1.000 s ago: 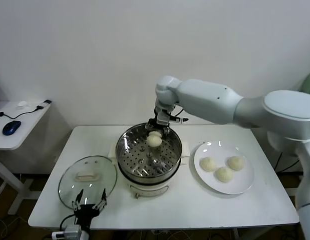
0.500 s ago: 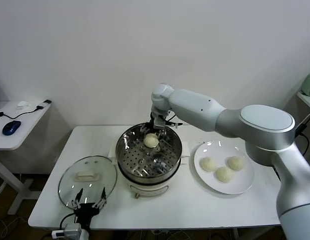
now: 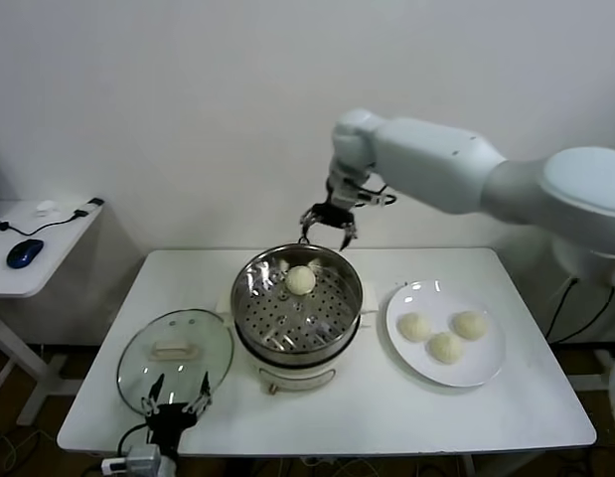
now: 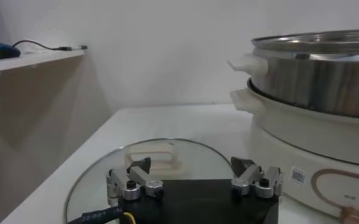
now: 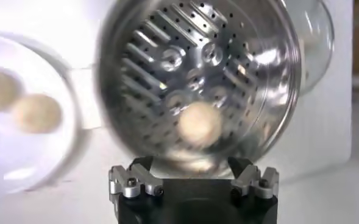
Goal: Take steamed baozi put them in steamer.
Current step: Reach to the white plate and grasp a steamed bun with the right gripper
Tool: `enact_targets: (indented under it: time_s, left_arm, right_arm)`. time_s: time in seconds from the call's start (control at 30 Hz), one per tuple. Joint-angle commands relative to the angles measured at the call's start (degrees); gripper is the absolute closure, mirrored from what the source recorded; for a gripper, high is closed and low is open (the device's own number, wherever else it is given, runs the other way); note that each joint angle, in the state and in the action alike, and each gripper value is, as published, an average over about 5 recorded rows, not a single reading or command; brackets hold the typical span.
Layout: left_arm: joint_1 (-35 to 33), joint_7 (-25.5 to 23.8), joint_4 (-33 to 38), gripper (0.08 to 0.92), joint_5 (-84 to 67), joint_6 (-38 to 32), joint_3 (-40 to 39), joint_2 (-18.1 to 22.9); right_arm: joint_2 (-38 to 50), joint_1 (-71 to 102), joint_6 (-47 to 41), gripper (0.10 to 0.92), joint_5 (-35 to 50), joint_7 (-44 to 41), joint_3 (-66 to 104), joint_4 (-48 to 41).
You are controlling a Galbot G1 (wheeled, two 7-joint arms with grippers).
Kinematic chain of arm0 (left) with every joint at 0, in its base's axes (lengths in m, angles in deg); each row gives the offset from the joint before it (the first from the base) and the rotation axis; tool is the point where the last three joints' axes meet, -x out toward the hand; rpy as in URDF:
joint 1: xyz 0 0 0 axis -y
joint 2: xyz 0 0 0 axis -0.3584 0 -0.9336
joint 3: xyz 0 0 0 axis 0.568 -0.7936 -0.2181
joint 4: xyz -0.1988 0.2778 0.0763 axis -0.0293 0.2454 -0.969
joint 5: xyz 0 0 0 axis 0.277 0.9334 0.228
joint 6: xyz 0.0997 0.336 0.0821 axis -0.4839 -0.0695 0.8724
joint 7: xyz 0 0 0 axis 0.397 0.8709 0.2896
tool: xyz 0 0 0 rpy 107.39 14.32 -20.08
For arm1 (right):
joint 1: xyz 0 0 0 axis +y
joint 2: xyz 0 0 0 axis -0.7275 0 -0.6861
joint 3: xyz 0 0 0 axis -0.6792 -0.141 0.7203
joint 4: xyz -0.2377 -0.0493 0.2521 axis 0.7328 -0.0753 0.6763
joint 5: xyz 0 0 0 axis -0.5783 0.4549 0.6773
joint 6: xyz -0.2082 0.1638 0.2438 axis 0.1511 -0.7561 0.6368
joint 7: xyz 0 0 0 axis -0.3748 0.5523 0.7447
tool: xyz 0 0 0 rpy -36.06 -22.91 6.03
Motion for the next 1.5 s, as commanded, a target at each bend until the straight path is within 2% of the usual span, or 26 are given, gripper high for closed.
enact_targets:
  time_s: [0.03, 0.2, 0.33, 0.67, 0.93, 1.23, 1.5]
  left_arm:
    - [0.2, 0.0, -0.1, 0.177, -0.2, -0.2, 0.1, -0.4]
    - [0.3, 0.0, -0.1, 0.177, -0.3, -0.3, 0.2, -0.2]
    - [0.2, -0.1, -0.1, 0.177, -0.2, -0.2, 0.2, 0.2]
    - [-1.1, 0.1, -0.5, 0.177, 0.5, -0.5, 0.3, 0.9]
    - [-1.6, 0.6, -0.9, 0.177, 0.6, -0.7, 0.2, 0.9]
    - [-1.8, 0.7, -0.7, 0.177, 0.7, -0.9, 0.0, 0.8]
    - [-2.4, 0.7, 0.4, 0.177, 0.8, -0.7, 0.0, 1.0]
  right_arm:
    - [24.5, -6.4, -27.5, 0.203, 11.7, 1.9, -16.1, 11.8]
    - [30.3, 2.6, -39.6, 0.203, 15.0, 6.6, -12.2, 20.3]
    - [28.3, 11.6, -43.9, 0.203, 15.7, 8.5, -5.9, 19.4]
    - [18.6, 25.4, -45.2, 0.203, 11.0, 10.3, 5.3, 6.9]
    - [15.1, 31.3, -47.3, 0.203, 8.9, 14.5, 9.5, 2.7]
    - [13.6, 31.7, -47.1, 0.205, 8.5, 14.6, 10.8, 0.6]
    - [15.9, 23.3, -45.8, 0.323, 10.0, 11.1, 7.4, 5.0]
